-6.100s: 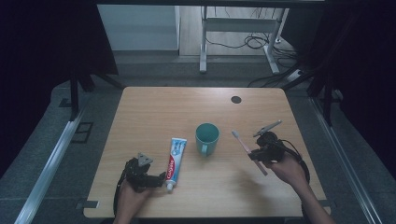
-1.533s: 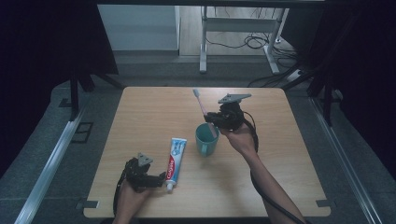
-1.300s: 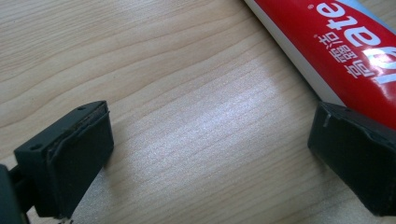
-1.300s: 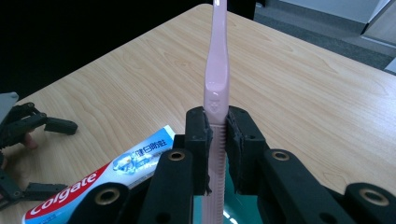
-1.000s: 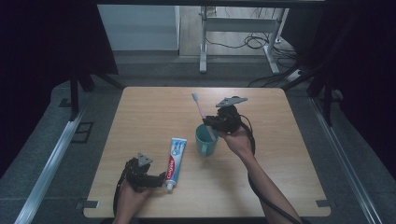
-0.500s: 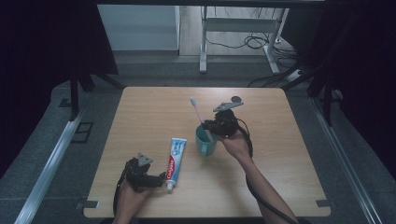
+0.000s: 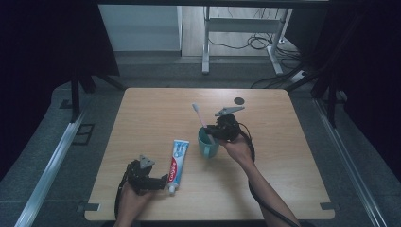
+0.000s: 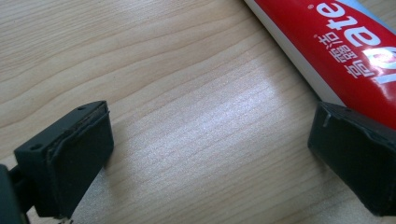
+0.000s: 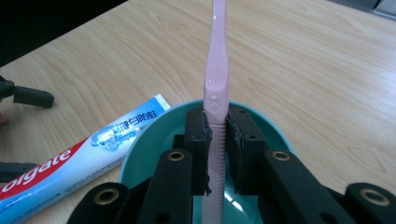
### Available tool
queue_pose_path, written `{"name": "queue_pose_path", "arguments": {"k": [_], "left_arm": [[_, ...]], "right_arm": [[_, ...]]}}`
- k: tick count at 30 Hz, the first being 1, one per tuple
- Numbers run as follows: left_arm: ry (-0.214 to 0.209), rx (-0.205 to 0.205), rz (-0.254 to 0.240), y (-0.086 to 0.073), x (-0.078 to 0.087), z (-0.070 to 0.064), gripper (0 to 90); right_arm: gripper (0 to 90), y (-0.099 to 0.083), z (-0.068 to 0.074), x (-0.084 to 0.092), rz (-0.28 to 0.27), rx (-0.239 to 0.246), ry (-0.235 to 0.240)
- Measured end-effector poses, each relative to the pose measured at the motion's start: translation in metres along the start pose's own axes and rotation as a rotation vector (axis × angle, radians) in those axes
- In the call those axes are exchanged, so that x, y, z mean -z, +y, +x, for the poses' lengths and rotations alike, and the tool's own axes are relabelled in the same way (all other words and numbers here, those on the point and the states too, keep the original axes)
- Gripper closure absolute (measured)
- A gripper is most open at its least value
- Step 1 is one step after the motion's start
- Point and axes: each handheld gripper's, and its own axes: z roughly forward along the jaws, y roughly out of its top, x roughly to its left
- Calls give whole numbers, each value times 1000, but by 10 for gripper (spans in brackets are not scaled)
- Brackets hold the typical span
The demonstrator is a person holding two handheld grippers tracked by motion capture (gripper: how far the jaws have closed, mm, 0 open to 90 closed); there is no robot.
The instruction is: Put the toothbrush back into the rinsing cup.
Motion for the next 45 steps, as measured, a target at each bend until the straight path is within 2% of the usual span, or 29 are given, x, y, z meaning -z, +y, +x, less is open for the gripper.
{"name": "queue_pose_path", "arguments": {"k": [14,32,45], "left_arm": [[0,0,0,0,0,0,2],[0,1,0,0,0,0,2],[0,0,0,0,0,0,2]], "right_arm": [[778,-7,-1,-10,38,-11,10],[772,-13,-4,-14,81,-13,17],[721,-12,-1,-11,75,-4,18]]}}
